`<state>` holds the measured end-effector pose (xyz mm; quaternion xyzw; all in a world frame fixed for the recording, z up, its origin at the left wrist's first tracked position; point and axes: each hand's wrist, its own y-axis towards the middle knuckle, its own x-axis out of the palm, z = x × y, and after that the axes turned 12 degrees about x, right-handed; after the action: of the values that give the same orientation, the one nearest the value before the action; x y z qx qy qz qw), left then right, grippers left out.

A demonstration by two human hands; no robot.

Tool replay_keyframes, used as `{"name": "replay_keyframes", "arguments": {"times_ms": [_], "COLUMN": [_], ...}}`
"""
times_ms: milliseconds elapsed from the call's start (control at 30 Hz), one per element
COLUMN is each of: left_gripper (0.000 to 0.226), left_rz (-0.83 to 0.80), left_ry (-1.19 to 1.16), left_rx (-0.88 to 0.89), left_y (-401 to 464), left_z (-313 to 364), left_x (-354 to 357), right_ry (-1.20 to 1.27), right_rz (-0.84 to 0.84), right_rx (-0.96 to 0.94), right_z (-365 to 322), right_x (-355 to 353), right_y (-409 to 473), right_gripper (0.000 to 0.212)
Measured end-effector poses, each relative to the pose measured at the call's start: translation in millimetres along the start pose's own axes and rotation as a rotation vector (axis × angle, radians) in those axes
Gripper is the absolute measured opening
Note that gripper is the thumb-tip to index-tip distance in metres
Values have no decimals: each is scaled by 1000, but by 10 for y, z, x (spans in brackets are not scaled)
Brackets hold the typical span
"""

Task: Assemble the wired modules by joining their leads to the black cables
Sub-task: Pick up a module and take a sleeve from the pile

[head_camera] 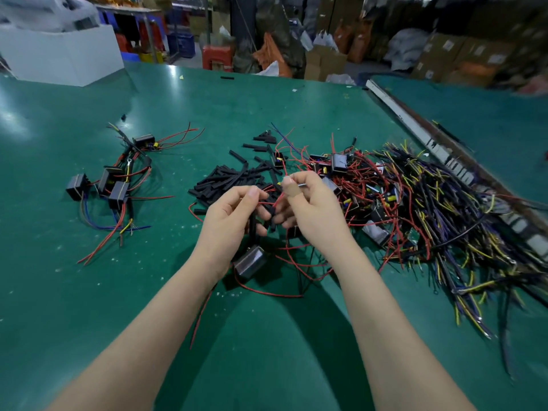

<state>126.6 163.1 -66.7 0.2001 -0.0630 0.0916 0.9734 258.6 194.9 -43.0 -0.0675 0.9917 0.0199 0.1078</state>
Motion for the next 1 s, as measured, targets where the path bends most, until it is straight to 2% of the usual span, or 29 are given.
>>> {"name": "replay_keyframes", "arguments": {"times_ms": [67, 167, 267, 333, 433, 533, 600, 667, 733, 800, 867, 933, 1000], "left_gripper": [21, 21, 22, 23, 27, 30, 28, 27, 27, 20, 16, 17, 17], "left_rz": [-26, -71, -73, -46, -15, -63, -87, -95, -87, -79, -99, -121, -128], "left_ry": [60, -3, -10, -65, -164, -198, -220, -235, -269, -306, -349, -400, -425], "left_rx": [82, 111, 164, 150, 62, -24, -82, -143, -195, -238, -269, -291, -304], "left_y": [1, 2, -13, -39, -117, -299, -421, -482, -492, -488, -496, -511, -517], "left_z": [95, 286, 451, 503, 455, 291, 191, 141, 132, 139, 143, 143, 143], "left_x": [101, 298, 492, 609, 725, 782, 795, 788, 759, 717, 680, 657, 639], "right_ry": [68, 204, 159, 96, 122, 229, 217, 103, -113, -328, -446, -448, -404], "right_rz": [10, 51, 134, 185, 236, 424, 568, 700, 828, 827, 708, 651, 691], "right_rx": [2, -7, -117, -161, -44, 80, 118, 154, 249, 435, 562, 535, 381], "right_z": [-55, -200, -361, -386, -248, -9, 146, 306, 451, 528, 547, 527, 453], "right_x": [-49, -172, -345, -472, -713, -1016, -1202, -1343, -1464, -1540, -1564, -1564, -1575], "right_y": [-49, -124, -201, -268, -374, -483, -548, -595, -619, -646, -657, -661, -653], "right_gripper": [14, 13, 12, 12, 12, 10, 13, 13, 19, 30, 35, 39, 42]}}
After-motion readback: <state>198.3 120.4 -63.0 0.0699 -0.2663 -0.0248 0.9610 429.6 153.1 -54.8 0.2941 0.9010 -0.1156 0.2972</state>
